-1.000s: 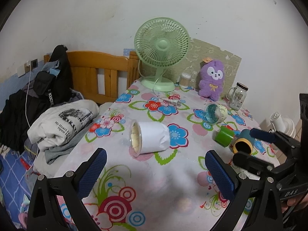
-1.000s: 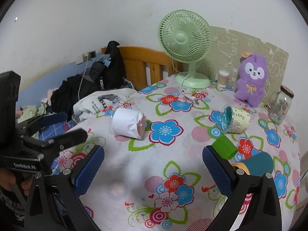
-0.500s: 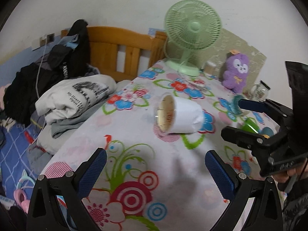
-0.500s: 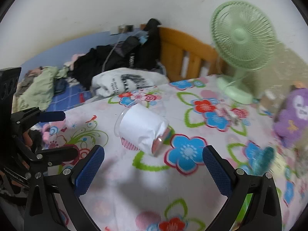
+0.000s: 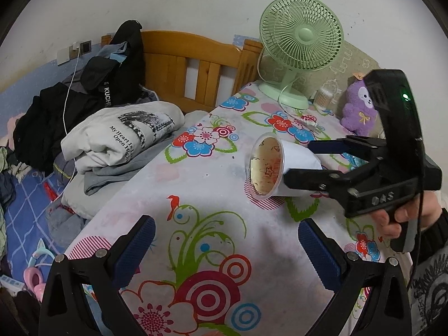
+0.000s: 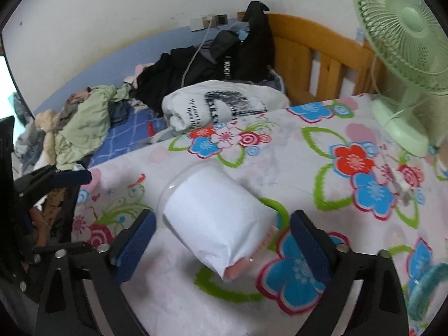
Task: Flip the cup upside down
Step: 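Reach the right tool to the white paper-wrapped cup and close around it, then lift the white cup with the right tool toward the left tool, then close the left tool on the white cup while the right tool releases it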
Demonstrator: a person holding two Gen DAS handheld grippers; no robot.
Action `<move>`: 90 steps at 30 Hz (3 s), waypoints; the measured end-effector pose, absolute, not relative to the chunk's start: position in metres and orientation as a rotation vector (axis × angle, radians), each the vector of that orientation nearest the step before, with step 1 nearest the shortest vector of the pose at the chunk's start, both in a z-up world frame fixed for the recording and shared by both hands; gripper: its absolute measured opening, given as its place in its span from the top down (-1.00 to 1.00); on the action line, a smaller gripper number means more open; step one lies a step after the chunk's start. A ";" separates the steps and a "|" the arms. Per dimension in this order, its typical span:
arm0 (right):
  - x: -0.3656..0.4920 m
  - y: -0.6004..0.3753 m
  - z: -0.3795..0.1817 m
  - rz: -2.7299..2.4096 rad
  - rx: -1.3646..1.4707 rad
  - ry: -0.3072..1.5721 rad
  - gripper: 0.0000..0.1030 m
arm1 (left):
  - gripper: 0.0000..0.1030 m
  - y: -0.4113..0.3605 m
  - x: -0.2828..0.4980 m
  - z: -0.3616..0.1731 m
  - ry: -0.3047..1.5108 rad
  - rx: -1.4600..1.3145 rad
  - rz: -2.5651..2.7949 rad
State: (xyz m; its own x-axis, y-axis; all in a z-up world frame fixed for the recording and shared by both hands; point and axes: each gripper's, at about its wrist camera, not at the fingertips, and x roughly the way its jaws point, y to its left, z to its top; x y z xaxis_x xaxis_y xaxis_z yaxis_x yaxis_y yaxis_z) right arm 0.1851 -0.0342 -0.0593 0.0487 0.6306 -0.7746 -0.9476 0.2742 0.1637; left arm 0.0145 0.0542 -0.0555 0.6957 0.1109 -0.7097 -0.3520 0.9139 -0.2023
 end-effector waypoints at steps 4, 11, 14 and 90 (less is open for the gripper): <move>0.182 -0.031 -0.065 1.264 -0.470 0.892 -0.57 | -1.00 0.055 0.014 -0.054 0.759 -0.340 0.268; 0.172 -0.043 -0.059 1.116 -0.459 0.882 -0.39 | -0.99 0.051 0.009 -0.051 0.754 -0.339 0.254; 0.158 -0.059 -0.052 1.039 -0.451 0.847 -0.37 | -0.99 0.047 0.006 -0.047 0.745 -0.335 0.243; 0.027 -0.400 -0.067 0.510 0.335 0.864 -0.68 | -0.46 -0.166 0.052 -0.066 0.829 -0.229 -0.077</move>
State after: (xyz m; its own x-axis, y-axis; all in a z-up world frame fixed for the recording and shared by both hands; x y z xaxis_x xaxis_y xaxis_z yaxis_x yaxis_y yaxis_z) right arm 0.0267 -0.3999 -0.0670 0.5417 0.5520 -0.6339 -0.2884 0.8304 0.4766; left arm 0.0520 -0.1655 -0.0663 0.6748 -0.1569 -0.7212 -0.0217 0.9725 -0.2318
